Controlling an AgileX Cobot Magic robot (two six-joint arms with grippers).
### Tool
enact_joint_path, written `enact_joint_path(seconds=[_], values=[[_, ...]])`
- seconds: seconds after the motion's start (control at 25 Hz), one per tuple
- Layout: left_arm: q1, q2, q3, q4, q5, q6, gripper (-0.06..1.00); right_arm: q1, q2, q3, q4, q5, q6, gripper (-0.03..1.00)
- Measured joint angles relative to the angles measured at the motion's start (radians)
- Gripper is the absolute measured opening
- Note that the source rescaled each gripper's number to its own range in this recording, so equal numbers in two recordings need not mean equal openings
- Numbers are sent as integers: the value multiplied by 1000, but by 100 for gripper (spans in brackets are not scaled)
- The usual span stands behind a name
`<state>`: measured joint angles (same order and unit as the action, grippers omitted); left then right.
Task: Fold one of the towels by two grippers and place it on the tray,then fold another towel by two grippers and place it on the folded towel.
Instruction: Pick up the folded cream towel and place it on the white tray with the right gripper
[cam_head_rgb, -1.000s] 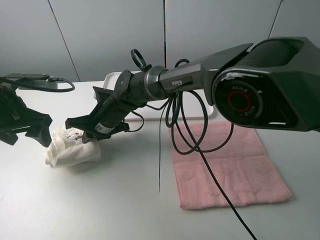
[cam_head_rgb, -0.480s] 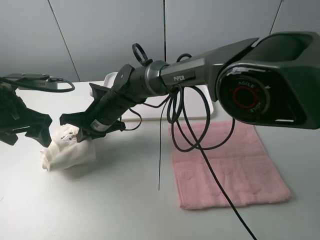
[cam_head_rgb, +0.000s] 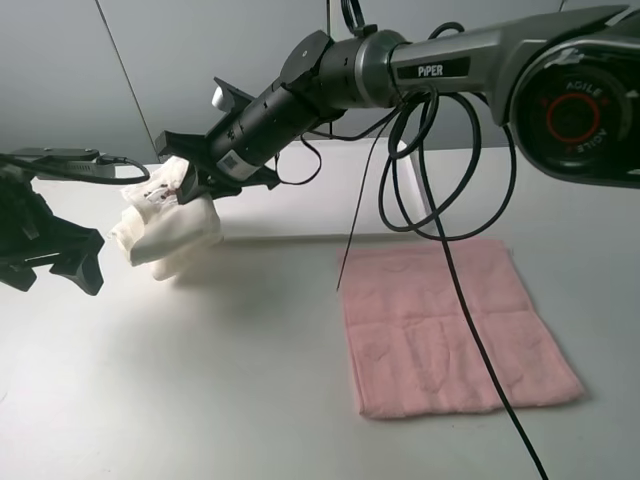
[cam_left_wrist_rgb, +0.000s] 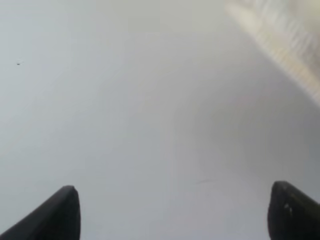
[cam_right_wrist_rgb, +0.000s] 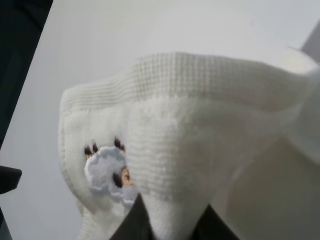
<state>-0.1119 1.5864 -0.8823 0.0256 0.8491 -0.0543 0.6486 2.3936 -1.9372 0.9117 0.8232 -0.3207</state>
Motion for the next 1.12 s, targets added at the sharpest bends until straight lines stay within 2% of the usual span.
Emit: enact_joint_path(seconds=[0.2,0.68,0.8,0.96,1.12], values=[[0,0,0,-3,8,2,97,-66,0,-9,-22,17,0,10],[0,0,0,-4,10,4,97,-318,0,-18,-48,29,11,10],[0,0,0,-4,6,4,97,-329,2,-20,-57,33,14,10],[0,0,0,-4,4,4,97,-329,23,-33,51,63,-18,10],[0,0,0,-4,3,4,97,-329,65,-116,90,78,-20,10]])
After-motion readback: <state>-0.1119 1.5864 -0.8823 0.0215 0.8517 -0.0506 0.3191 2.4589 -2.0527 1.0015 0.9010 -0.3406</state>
